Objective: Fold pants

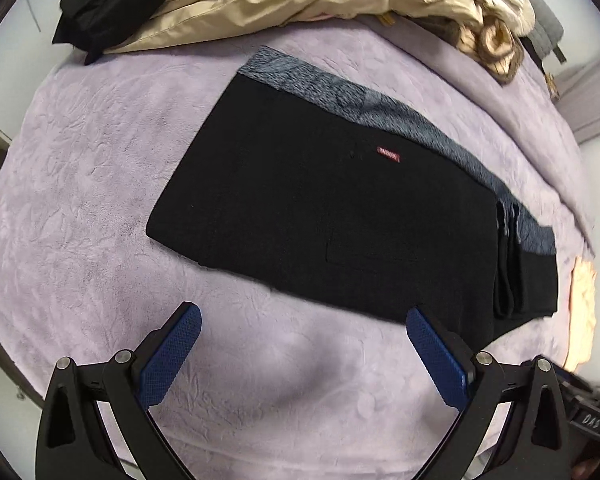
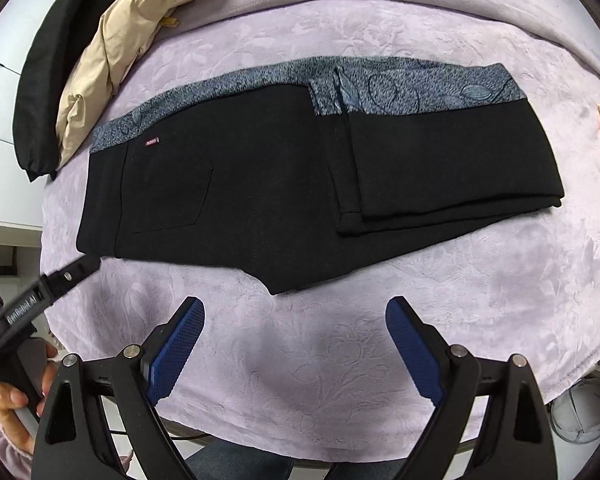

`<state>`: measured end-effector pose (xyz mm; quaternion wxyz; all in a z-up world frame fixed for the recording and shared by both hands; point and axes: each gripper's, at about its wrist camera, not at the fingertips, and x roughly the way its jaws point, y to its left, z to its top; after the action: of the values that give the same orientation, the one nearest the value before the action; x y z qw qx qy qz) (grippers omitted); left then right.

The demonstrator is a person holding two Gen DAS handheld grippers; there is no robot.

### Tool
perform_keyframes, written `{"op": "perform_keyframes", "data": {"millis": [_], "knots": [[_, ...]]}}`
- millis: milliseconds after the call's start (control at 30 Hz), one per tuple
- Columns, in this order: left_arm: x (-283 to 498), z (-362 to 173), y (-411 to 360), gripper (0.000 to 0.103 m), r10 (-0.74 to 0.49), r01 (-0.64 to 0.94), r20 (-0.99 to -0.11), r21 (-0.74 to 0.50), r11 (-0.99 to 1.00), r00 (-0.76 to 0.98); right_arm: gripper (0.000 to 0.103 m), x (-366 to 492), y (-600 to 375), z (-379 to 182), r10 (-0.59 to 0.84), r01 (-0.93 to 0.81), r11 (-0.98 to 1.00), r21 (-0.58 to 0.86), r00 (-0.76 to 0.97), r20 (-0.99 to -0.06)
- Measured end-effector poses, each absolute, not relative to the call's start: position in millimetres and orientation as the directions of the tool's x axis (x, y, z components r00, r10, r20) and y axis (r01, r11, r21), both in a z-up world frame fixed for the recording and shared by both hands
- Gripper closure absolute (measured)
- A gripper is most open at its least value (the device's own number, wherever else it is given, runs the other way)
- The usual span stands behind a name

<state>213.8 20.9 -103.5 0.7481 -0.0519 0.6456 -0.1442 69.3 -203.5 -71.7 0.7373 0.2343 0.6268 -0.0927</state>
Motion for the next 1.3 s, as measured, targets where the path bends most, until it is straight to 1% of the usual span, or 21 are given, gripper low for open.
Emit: {"op": "perform_keyframes", "data": {"millis": [133, 300, 433, 567, 767, 833, 933, 1000, 1067, 1100, 1133, 1167, 1200, 1233, 1267, 1300], "knots": [[216, -113, 35, 0.0, -0.35, 0.092, -0.925, -0.34, 0.936, 0.145, 0.009, 83, -203, -86, 0.158, 0.362, 0.908, 0.21, 0.169, -0.973], [217, -132, 51, 0.0, -0.443, -0.026, -0.883, -0.452, 0.892, 0.158, 0.009, 110, -201, -99, 0.141, 0.268, 0.946, 0.181, 0.159, -0.977], [229, -145, 56, 0.0, -0.454, -0.067, -0.868, -0.475, 0.878, 0.202, 0.009, 136, -198, -109, 0.132, 0.181, 0.969, 0.167, 0.194, -0.972], [236, -163, 68, 0.0, -0.523, -0.14, -0.824, -0.557, 0.819, 0.219, 0.009, 153, -195, -127, 0.173, 0.127, 0.972, 0.198, 0.181, -0.968], [243, -175, 60, 0.0, -0.51, -0.136, -0.832, -0.543, 0.828, 0.216, 0.009, 149, -192, -132, 0.175, 0.118, 0.973, 0.199, 0.188, -0.967], [243, -165, 56, 0.0, -0.495, -0.121, -0.836, -0.531, 0.839, 0.236, 0.009, 146, -190, -132, 0.166, 0.105, 0.977, 0.187, 0.185, -0.969], [241, -136, 48, 0.0, -0.497, -0.044, -0.812, -0.533, 0.845, 0.305, 0.009, 145, -189, -132, 0.166, 0.1, 0.977, 0.187, 0.184, -0.969], [242, -130, 43, 0.0, -0.491, 0.0, -0.806, -0.521, 0.854, 0.331, 0.008, 145, -188, -133, 0.168, 0.104, 0.976, 0.189, 0.187, -0.968], [249, -145, 41, 0.0, -0.444, -0.028, -0.845, -0.472, 0.881, 0.298, 0.008, 145, -187, -133, 0.164, 0.096, 0.978, 0.183, 0.182, -0.97], [253, -155, 42, 0.004, -0.425, -0.059, -0.861, -0.457, 0.887, 0.279, 0.008, 145, -187, -131, 0.163, 0.092, 0.979, 0.182, 0.18, -0.97], [255, -164, 45, 0.02, -0.391, -0.095, -0.881, -0.428, 0.899, 0.265, 0.008, 147, -185, -129, 0.166, 0.089, 0.979, 0.184, 0.18, -0.97], [258, -171, 45, 0.029, -0.334, -0.12, -0.909, -0.372, 0.92, 0.25, 0.008, 147, -186, -124, 0.175, 0.09, 0.977, 0.193, 0.183, -0.967], [260, -171, 43, 0.031, -0.31, -0.116, -0.918, -0.345, 0.931, 0.246, 0.008, 146, -188, -116, 0.183, 0.095, 0.974, 0.204, 0.194, -0.964], [260, -167, 40, 0.039, -0.298, -0.108, -0.918, -0.335, 0.936, 0.261, 0.008, 146, -191, -108, 0.187, 0.101, 0.972, 0.211, 0.209, -0.96], [257, -157, 32, 0.043, -0.257, -0.065, -0.918, -0.288, 0.955, 0.303, 0.008, 146, -195, -95, 0.199, 0.105, 0.968, 0.229, 0.239, -0.95], [254, -150, 24, 0.058, -0.212, -0.027, -0.921, -0.234, 0.972, 0.327, 0.008, 146, -199, -84, 0.211, 0.105, 0.964, 0.245, 0.265, -0.941]]}}
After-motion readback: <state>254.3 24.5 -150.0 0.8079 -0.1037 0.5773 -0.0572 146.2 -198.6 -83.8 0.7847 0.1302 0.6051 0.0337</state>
